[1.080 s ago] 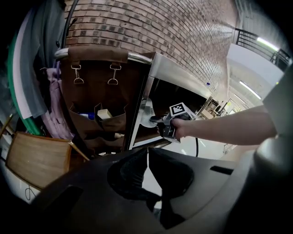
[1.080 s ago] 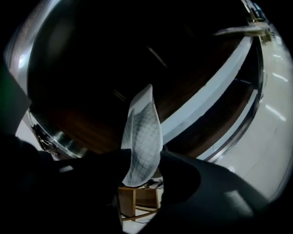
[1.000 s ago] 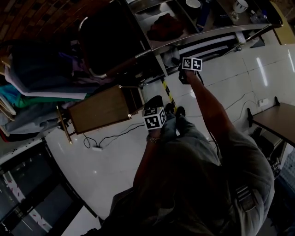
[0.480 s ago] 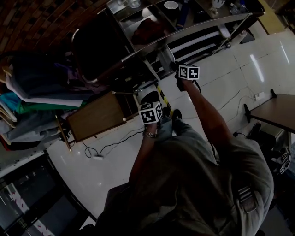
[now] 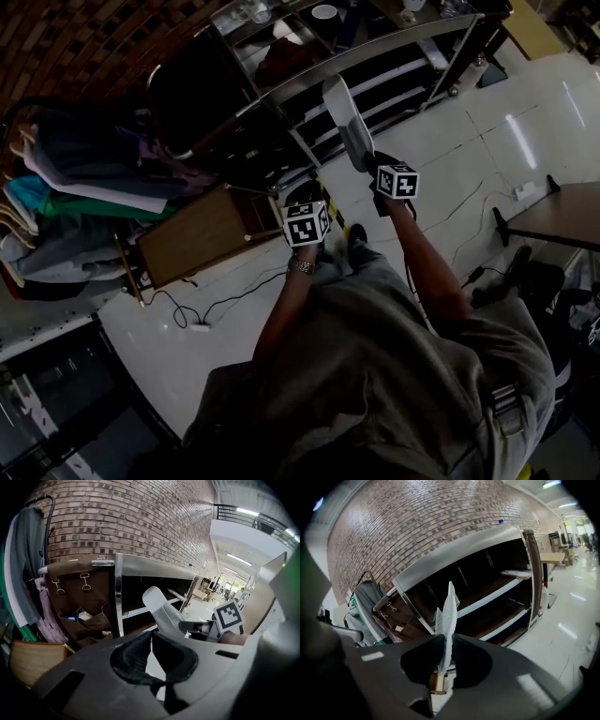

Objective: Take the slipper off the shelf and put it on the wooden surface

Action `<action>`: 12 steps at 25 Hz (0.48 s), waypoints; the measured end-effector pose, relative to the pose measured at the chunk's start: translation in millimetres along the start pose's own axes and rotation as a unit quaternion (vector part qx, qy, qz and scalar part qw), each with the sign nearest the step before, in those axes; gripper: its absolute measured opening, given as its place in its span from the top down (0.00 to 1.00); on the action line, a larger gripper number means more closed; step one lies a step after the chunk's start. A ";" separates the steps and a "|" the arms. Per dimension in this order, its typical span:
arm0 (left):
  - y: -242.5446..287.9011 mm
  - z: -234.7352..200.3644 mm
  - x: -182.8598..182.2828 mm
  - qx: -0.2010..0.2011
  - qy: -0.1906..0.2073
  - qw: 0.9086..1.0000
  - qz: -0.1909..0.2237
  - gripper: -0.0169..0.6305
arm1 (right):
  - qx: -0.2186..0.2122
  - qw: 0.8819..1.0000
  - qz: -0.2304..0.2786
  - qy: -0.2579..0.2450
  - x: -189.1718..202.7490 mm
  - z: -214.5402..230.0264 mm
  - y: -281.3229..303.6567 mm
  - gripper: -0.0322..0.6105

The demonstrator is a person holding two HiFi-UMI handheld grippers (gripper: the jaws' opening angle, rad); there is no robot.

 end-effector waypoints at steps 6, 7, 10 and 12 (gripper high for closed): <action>-42.6 -5.7 5.5 -0.027 0.045 0.998 0.024 0.95 | 0.027 1.000 -0.010 -0.006 54.2 -9.4 -46.8 0.88; -53.8 -10.6 9.9 -0.032 0.045 0.998 0.029 0.95 | 0.028 0.999 -0.010 -0.010 60.4 -16.7 -52.2 0.88; -101.1 -38.2 38.5 -0.042 0.032 0.998 0.040 0.95 | 0.024 0.999 -0.008 -0.027 85.9 -55.9 -64.9 0.88; -144.9 -65.5 67.9 -0.049 0.021 0.997 0.049 0.95 | 0.022 0.999 -0.005 -0.043 107.2 -96.5 -74.0 0.88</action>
Point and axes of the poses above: the fingertips, and each gripper's own axes: y forward along the fingers, z to its right, x out of its underside, the point moved 3 cm from there along -y, backward along the fingers, and after that the axes turned 13 degrees about x, right-handed, at the moved point
